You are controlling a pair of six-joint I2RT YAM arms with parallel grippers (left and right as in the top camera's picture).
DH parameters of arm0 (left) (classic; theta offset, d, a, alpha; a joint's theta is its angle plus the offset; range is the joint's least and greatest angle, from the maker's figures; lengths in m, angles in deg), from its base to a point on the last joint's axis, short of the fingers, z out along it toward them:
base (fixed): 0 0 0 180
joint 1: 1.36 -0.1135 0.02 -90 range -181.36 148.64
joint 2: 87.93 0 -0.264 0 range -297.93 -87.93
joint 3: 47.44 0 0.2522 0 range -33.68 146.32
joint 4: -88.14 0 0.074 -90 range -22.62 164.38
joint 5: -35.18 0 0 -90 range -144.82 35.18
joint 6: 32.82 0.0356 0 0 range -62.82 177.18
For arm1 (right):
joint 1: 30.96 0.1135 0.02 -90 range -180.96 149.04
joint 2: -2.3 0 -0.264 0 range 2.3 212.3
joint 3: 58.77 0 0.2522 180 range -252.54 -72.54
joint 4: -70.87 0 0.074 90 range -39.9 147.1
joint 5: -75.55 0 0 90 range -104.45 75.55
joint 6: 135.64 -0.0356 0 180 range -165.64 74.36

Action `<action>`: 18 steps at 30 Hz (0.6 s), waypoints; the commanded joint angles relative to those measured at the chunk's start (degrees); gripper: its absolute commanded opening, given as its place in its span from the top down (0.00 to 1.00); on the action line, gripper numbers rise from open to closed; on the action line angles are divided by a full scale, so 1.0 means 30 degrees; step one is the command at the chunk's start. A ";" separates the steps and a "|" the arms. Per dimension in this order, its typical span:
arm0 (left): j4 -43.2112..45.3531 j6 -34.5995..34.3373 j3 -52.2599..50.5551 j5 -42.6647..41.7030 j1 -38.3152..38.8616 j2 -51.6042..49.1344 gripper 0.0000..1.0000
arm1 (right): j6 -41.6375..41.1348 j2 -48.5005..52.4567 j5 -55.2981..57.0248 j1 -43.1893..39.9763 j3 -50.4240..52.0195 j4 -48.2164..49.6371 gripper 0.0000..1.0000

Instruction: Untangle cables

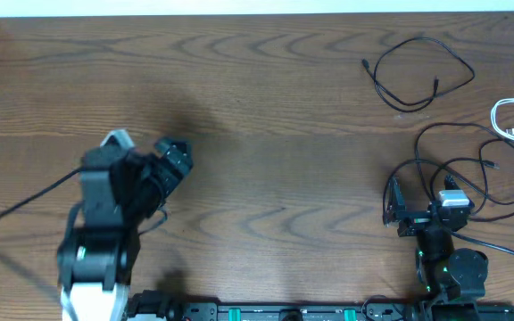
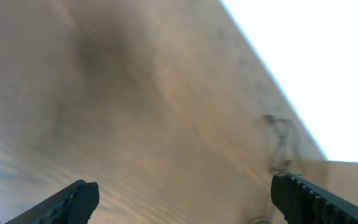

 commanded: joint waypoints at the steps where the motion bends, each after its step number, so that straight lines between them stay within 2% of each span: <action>1: -0.0051 0.0131 0.0131 0.0189 -0.0015 0.2783 0.07 | 0.0284 -0.0153 0.0226 0.0066 0.0022 -0.0087 0.01; 11: -0.0066 0.0131 0.0138 0.0189 -0.0015 0.9952 0.07 | 0.0284 -0.0153 0.0226 0.0066 0.0015 -0.0095 0.01; 14: -0.0058 0.0131 0.0138 0.0182 -0.0015 1.1446 0.07 | 0.0284 -0.0153 0.0226 0.0066 0.0015 -0.0095 0.01; 18: -0.0073 0.0131 0.0138 0.0189 -0.0015 1.1744 0.07 | 0.0284 -0.0153 0.0226 0.0219 0.0015 -0.0095 0.01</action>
